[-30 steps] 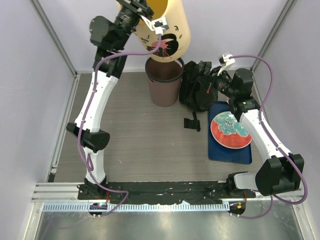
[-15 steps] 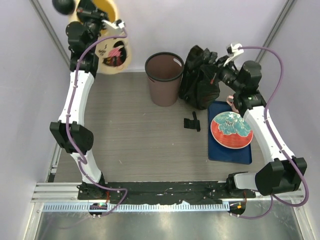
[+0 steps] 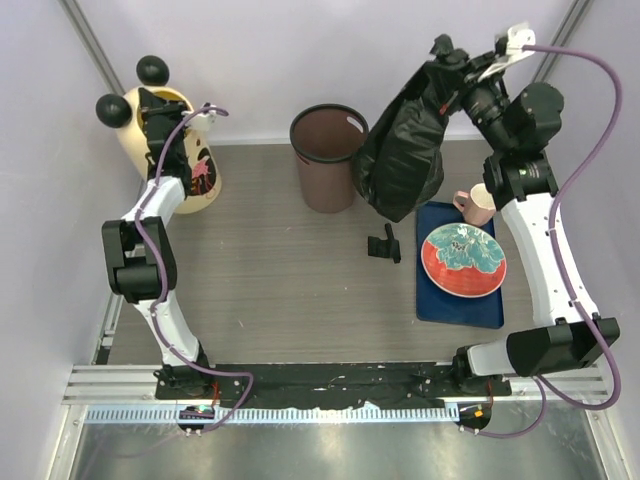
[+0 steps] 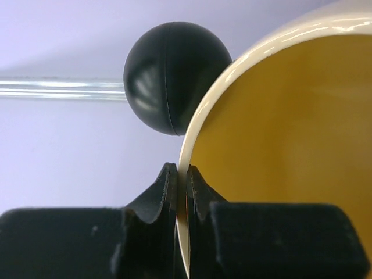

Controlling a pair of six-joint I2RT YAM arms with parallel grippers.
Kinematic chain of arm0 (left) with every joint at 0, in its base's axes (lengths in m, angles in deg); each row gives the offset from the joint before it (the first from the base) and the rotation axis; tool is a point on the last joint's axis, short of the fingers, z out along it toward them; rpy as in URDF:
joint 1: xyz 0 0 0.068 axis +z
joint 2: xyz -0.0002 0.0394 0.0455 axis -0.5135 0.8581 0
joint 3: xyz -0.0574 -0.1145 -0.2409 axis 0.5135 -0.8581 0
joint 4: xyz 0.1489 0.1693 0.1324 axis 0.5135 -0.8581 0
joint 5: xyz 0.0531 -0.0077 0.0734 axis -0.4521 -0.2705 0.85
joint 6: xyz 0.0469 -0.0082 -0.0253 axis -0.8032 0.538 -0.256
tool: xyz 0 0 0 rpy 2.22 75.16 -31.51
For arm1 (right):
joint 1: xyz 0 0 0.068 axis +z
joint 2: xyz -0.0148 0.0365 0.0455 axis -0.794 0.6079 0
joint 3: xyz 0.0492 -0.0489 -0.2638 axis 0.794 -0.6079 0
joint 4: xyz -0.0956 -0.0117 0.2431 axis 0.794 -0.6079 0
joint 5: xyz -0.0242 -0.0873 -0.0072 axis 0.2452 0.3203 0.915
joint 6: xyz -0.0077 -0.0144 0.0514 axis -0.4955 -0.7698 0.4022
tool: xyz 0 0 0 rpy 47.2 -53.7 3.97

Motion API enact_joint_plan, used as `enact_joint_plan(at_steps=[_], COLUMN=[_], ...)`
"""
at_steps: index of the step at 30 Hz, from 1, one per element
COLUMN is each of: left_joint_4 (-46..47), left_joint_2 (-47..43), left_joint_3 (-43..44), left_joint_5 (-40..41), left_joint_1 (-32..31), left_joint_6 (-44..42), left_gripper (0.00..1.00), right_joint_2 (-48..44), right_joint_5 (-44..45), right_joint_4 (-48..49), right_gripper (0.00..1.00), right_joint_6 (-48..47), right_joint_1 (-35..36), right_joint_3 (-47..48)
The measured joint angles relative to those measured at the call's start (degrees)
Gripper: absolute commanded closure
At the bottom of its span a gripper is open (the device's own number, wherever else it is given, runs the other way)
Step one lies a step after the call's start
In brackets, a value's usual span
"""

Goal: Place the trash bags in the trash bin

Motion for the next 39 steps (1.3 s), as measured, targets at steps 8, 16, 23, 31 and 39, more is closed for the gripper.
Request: enact_joint_plan(at_steps=[8,16,23,31,39], left_joint_4=[13.8,16.1,11.3,-3.7,-21.5], left_joint_2=[-2.4,-9.6,-16.7,-22.0,-28.1], left_joint_3=[-11.9,-18.1,-19.2,-13.1,-6.5], left_joint_5=[0.4,0.3,1.9,5.8,3.4], left_joint_1=[-0.7,-1.8,-5.7,-7.6,-7.4], left_joint_6=[0.2,2.2,7.5,23.7,43.6], left_gripper=[0.27,0.04,0.0,0.0,0.0], right_joint_2=[7.0,21.6,31.3,35.3,40.1], right_joint_5=[2.3,1.8,1.7,3.4,7.7], right_joint_4=[5.9,10.5,13.4,18.6,25.4], right_gripper=[0.99,0.99,0.99,0.99,0.99], right_joint_6=[3.7,10.8,13.1,12.2,12.3], right_joint_1=[0.0,1.2,6.3,12.1,13.7], right_joint_3=[18.6,42.2,52.5,53.2,56.5])
